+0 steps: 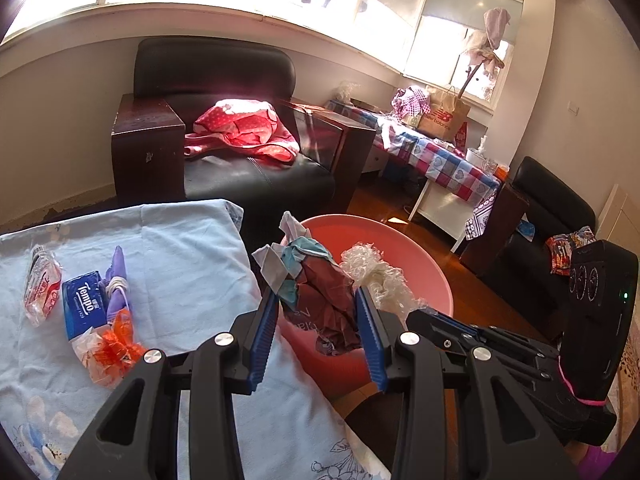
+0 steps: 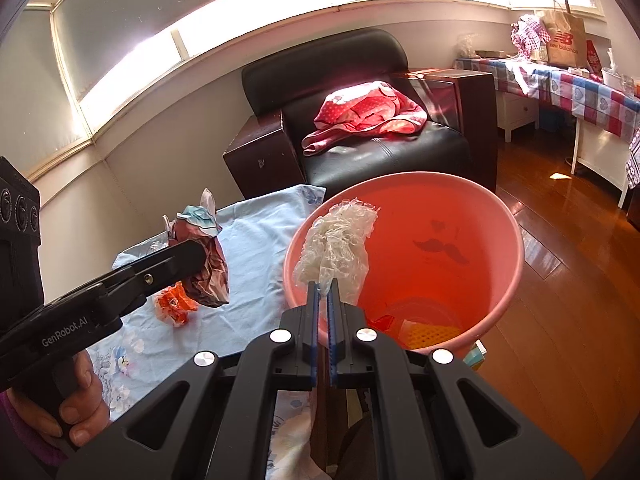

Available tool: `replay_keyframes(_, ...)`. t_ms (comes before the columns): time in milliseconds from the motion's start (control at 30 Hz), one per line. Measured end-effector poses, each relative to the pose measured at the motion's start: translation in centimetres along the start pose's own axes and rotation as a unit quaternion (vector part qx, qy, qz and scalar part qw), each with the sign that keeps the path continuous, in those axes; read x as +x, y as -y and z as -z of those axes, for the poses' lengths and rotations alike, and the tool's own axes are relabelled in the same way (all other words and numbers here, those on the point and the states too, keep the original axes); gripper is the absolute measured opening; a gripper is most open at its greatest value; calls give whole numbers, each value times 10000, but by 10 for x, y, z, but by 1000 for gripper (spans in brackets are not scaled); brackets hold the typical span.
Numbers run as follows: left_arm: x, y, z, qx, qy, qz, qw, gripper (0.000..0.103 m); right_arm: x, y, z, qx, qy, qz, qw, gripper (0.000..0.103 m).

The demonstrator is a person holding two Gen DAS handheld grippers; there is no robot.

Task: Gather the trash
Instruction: 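Carry the wrapper and foam net over the pink bucket and open both tools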

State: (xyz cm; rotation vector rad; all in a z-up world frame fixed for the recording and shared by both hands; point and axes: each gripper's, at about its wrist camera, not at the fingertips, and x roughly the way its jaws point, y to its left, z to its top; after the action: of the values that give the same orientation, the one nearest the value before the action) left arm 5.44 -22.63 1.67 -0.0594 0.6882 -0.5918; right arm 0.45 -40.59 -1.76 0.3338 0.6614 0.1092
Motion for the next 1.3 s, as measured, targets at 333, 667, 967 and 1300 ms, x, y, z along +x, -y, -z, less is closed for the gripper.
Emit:
replay_keyframes(333, 44, 24, -11, 82, -288, 125, 9995, 39, 7, 23, -2, 167, -104, 305, 9993, 4)
replay_keyframes(667, 74, 30, -12, 76, -532, 116, 9985, 39, 17, 33, -5, 207, -289, 502, 9981, 5)
replay_keyframes(967, 84, 22, -10, -67, -646, 65, 9979, 42, 23, 46, -8, 408, -482, 620, 9961, 5)
replay_keyframes(1300, 77, 11, -13, -337, -652, 180, 9971, 53, 12, 40, -11, 444, -310, 643, 9965, 5)
